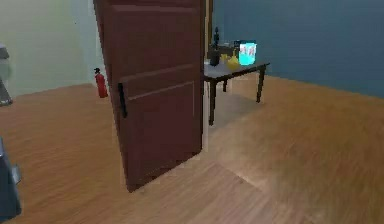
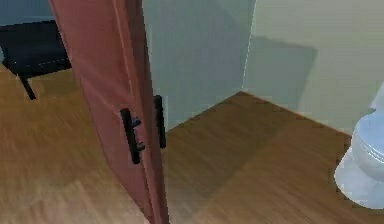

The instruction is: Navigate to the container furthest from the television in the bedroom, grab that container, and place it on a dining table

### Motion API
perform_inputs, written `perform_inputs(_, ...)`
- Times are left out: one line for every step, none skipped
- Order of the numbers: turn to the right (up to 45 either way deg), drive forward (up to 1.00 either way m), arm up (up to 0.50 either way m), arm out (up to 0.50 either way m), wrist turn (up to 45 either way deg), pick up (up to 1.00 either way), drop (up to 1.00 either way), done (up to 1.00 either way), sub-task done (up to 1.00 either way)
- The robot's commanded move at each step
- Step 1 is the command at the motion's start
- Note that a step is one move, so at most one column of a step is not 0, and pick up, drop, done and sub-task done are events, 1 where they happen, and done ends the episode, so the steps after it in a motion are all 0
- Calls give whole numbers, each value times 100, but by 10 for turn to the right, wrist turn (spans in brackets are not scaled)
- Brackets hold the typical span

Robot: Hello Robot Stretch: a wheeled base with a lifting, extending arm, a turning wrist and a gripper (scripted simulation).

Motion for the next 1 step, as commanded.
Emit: perform_inputs(0, 20, 0, 0, 0, 0, 0, 0, 0)
